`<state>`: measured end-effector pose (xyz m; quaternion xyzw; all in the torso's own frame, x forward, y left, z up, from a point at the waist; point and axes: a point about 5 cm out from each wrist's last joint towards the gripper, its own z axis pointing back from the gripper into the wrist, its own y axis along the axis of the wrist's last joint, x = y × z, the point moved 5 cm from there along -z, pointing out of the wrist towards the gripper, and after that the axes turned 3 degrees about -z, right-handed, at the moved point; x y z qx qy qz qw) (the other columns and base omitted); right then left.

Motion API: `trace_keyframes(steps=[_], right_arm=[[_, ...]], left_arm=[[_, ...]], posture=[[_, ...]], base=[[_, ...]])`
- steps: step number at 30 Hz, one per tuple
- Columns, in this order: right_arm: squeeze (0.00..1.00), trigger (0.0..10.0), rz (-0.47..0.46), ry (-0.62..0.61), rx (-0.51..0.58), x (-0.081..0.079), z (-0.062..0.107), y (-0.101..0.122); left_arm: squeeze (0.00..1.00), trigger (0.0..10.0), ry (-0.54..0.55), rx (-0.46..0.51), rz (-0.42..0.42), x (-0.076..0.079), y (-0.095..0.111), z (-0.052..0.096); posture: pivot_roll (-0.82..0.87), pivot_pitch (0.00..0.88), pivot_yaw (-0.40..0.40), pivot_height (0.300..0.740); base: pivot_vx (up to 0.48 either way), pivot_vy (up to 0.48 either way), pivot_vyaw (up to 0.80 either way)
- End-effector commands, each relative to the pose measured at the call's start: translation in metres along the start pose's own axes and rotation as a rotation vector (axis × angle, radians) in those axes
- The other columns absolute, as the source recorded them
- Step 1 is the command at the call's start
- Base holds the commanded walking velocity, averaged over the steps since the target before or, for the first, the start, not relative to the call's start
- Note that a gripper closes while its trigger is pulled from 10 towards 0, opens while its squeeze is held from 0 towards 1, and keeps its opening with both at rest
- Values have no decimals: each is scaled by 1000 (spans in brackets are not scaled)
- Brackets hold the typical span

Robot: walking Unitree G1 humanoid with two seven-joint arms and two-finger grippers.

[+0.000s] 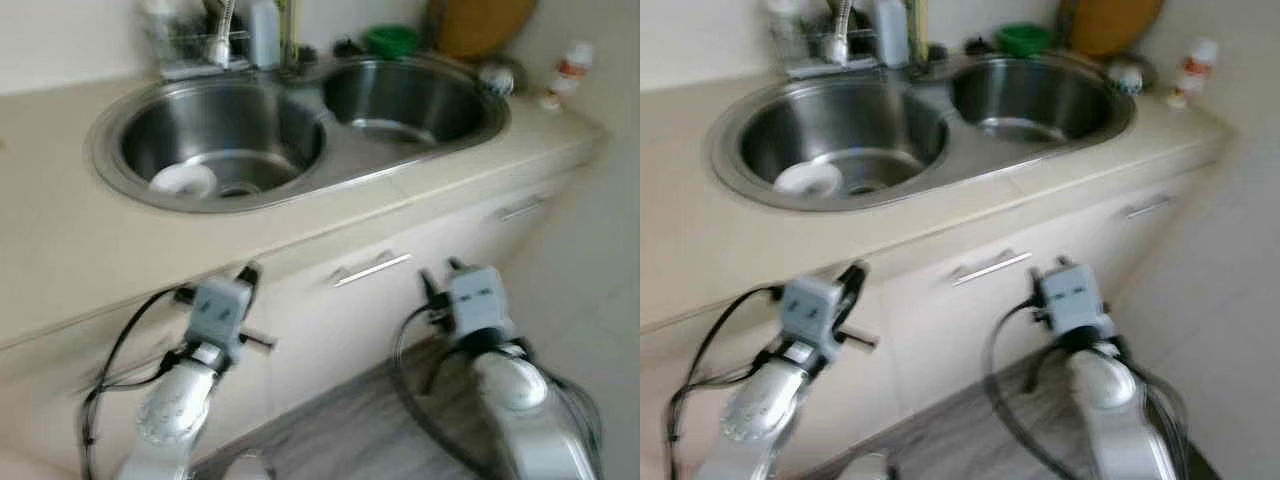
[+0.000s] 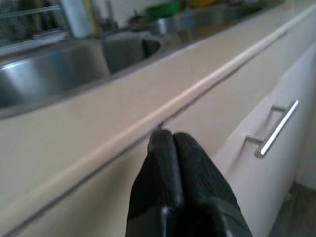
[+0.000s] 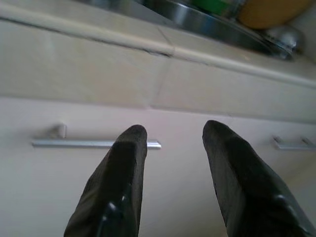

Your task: Kitchen organization

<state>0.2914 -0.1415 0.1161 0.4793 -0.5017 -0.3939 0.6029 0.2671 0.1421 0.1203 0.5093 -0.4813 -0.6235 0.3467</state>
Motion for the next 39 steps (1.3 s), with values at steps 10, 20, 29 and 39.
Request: trace_keyframes(steps=[10,20,29,39], right_arm=[[0,10000,12,-53,-16,15,3,-4],[0,10000,23,-78,-22,19,2,-6],[0,10000,34,-105,-24,23,-1,-7],[0,10000,24,-117,-22,23,-2,-8]], left_arm=[[0,10000,-29,29,-2,9,7,-2],[0,10000,-7,28,25,6,5,-3],[0,10000,-13,17,28,8,0,-5],[0,10000,-10,9,48,9,-3,-7]], posture=[[-70,49,-43,740],[-71,36,-42,740],[-76,15,-41,740],[-74,0,-37,740]], base=[[0,-186,-800],[0,-334,-800],[0,0,-800],[0,0,-800]])
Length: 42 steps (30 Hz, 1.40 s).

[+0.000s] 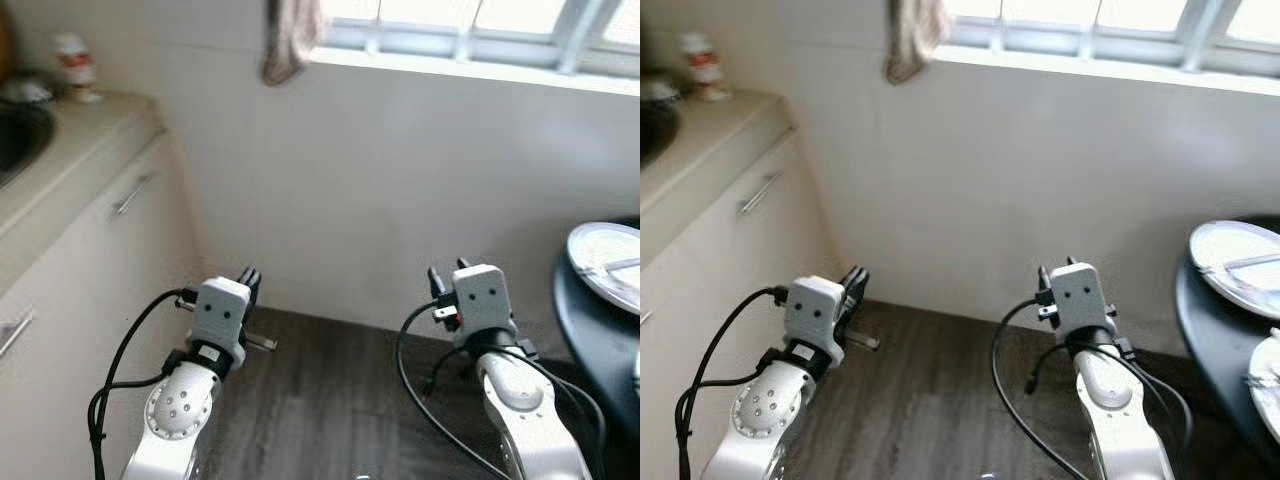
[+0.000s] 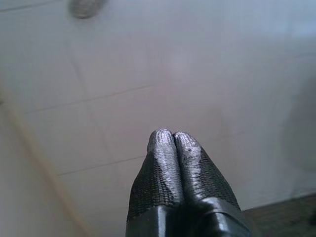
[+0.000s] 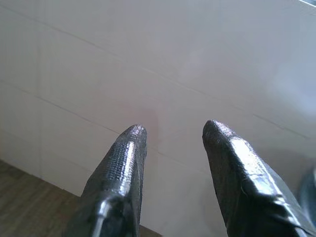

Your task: Kitchen organization

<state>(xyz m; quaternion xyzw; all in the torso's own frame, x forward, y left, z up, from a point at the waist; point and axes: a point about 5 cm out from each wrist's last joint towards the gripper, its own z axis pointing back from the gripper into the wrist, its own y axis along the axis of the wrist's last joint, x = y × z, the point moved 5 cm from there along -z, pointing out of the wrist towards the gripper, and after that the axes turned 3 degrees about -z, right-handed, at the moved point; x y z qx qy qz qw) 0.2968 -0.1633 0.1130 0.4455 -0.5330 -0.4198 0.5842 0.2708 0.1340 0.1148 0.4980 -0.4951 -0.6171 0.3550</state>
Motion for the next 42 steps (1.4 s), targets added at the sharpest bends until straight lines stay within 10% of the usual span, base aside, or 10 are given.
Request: trace_keyframes(steps=[1,42], right_arm=[[0,10000,3,-11,1,2,-1,0],[0,10000,-4,-99,70,19,-6,18]], left_arm=[[0,10000,0,1,8,0,-1,-1],[0,10000,3,12,8,-3,2,-5]], posture=[[-74,0,-37,740],[-76,30,-34,740]], base=[[0,0,-800],[0,-115,-714]])
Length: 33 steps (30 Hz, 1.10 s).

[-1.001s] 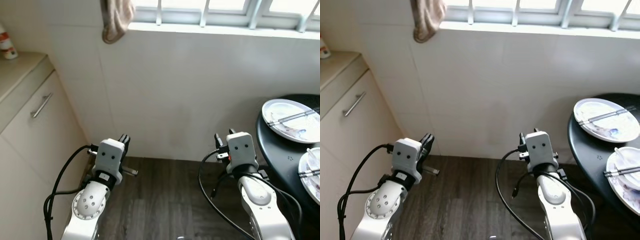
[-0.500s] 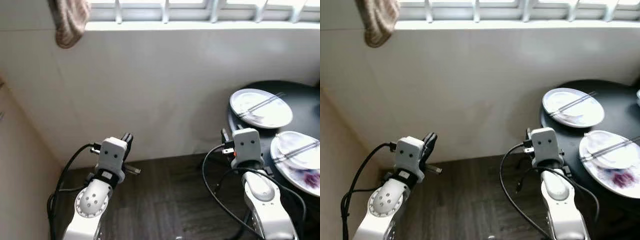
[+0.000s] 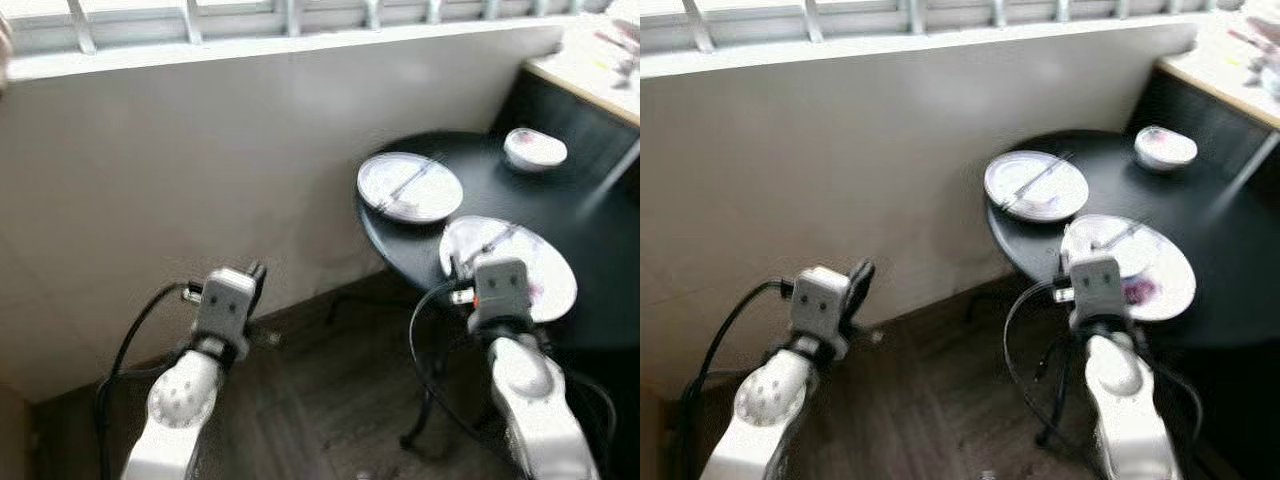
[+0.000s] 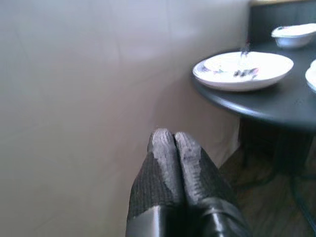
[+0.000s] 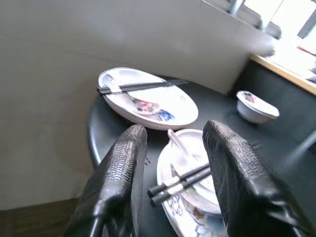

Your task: Kitchen organization

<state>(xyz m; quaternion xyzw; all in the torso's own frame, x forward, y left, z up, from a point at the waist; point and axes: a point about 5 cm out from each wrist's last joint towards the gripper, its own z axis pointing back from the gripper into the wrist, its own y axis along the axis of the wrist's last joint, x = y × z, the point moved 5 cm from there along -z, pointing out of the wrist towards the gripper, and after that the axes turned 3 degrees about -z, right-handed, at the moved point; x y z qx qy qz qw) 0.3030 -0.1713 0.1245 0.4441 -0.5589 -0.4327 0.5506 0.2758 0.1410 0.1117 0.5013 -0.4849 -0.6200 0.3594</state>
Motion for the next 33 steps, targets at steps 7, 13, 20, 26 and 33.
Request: trace_keyframes(steps=[7,13,20,26,33], right_arm=[[0,10000,-47,-63,40,22,-8,14],[0,10000,-229,-184,22,61,-26,13],[1000,10000,-325,-185,54,75,-34,20],[1000,10000,-647,-136,-52,63,-44,1],[1000,10000,-910,-105,-112,65,-62,-2]], left_arm=[[0,10000,-12,27,14,4,7,-2],[0,10000,-15,25,11,5,6,-3],[0,10000,-13,27,9,5,7,-4],[0,10000,-11,28,11,7,7,-5],[0,10000,-10,29,9,7,7,-7]], posture=[[-78,32,-30,740],[-75,29,-30,740],[-72,27,-36,740],[-66,25,-40,740],[-64,23,-42,740]], base=[[0,0,0],[0,0,0],[0,0,0],[0,0,0],[0,0,0]])
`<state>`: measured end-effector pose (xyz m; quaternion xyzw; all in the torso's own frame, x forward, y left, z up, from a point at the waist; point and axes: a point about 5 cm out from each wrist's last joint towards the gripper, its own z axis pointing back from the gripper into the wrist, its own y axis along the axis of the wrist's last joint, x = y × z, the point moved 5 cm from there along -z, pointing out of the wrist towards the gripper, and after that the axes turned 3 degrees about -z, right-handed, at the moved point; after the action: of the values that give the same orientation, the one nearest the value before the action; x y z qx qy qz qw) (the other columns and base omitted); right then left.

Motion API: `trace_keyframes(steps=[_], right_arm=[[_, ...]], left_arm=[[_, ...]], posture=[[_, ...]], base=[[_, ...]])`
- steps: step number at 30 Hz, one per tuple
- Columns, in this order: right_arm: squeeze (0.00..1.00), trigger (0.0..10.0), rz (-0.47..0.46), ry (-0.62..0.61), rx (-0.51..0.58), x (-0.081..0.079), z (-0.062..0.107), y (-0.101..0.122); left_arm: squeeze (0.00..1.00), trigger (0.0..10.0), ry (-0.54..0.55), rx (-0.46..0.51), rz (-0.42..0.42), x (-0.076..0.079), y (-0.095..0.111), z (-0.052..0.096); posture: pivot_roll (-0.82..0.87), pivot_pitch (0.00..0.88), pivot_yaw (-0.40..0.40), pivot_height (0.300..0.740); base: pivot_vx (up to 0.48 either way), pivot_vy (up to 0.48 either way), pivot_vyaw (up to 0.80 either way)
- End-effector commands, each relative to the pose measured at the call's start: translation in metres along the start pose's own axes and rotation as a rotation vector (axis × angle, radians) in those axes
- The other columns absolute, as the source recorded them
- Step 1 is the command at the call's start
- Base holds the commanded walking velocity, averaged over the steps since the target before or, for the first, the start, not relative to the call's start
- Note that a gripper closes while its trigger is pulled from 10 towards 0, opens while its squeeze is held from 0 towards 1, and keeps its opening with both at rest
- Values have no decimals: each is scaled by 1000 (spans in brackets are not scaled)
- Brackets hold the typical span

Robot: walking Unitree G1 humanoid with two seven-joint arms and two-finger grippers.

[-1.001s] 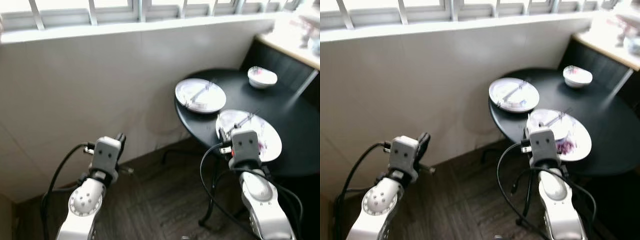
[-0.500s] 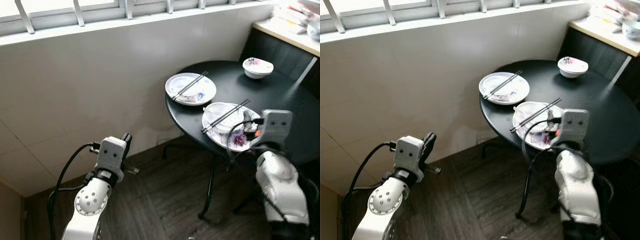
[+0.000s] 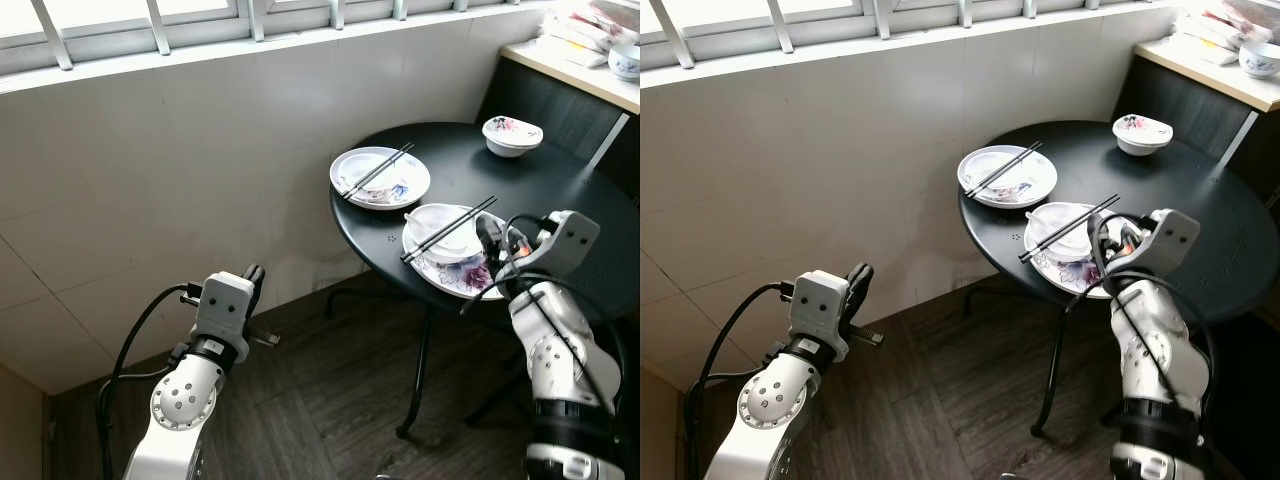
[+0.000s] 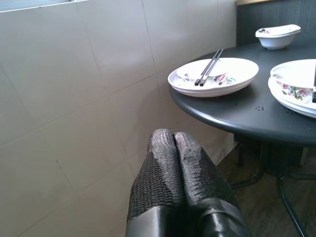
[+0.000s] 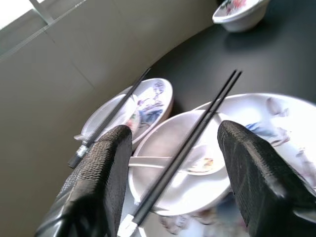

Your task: Kitchen organization

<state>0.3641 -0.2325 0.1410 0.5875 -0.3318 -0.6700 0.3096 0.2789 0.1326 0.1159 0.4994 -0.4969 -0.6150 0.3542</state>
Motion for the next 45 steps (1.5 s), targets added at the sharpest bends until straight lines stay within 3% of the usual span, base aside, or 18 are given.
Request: trace_keyframes(steps=[1,5,12,13,14,15,20,22,23,24,25,26,28,29,31,35,37,45], right_arm=[[1000,10000,-83,-2,-27,2,-4,0],[1000,10000,-217,22,-49,-6,-13,3],[1000,10000,-260,-13,-108,-15,-13,-14],[424,10000,-283,-19,-136,-16,-12,-23],[424,10000,-288,-22,-145,-16,-11,-26],[0,10000,-288,-55,-164,-12,-10,-31],[0,10000,-263,-60,-137,-9,-12,-24],[0,10000,-150,-24,-93,-16,-13,-12],[0,10000,-150,-24,-93,-16,-13,-12],[0,10000,89,16,-9,-25,-12,2],[0,10000,89,16,-9,-25,-12,2],[0,10000,372,81,72,-41,-8,10],[0,10000,635,195,142,-64,1,5],[0,10000,635,195,142,-64,1,5],[0,10000,741,271,155,-75,8,-6],[0,10000,806,315,157,-79,13,-15],[0,10000,925,380,182,-85,20,-25],[0,10000,1035,467,172,-87,23,-34]], left_arm=[[0,10000,0,5,-3,1,1,-2],[0,10000,0,6,-3,1,1,-3],[0,10000,2,6,-4,1,1,-2],[0,10000,2,4,-4,1,1,-2],[0,10000,1,4,-4,1,1,-2],[0,10000,0,3,-4,1,1,-1],[0,10000,0,3,-4,1,1,-1],[0,10000,1,4,-3,0,1,-1],[0,10000,1,4,-3,0,1,-1],[0,10000,4,5,2,0,1,-2],[0,10000,4,5,2,0,1,-2],[0,10000,6,6,6,0,1,-2],[0,10000,14,3,17,-1,0,-2],[0,10000,14,3,17,-1,0,-2],[0,10000,17,3,22,-2,0,-2],[0,10000,19,2,24,-2,-1,-2],[0,10000,20,-1,24,-2,-2,-2],[0,10000,16,-8,22,-2,-4,-4]], posture=[[-64,23,-42,740],[-58,23,-45,740],[-54,26,-46,740],[-53,28,-45,740],[-53,28,-45,740],[-51,30,-44,740],[-51,29,-43,740],[-56,28,-42,740],[-56,28,-42,740],[-56,27,-41,740],[-56,27,-41,740],[-57,24,-41,740],[-57,22,-41,740],[-57,22,-41,740],[-55,20,-41,740],[-54,18,-41,740],[-58,12,-40,740],[-60,5,-39,740]], base=[[0,0,0],[0,0,0],[0,0,0],[0,0,0],[0,0,0],[0,0,0],[0,0,0],[0,0,0],[0,0,0],[0,0,0],[0,0,0],[0,0,0],[0,0,0],[0,0,0],[0,0,0],[0,0,0],[0,0,0],[0,0,0]])
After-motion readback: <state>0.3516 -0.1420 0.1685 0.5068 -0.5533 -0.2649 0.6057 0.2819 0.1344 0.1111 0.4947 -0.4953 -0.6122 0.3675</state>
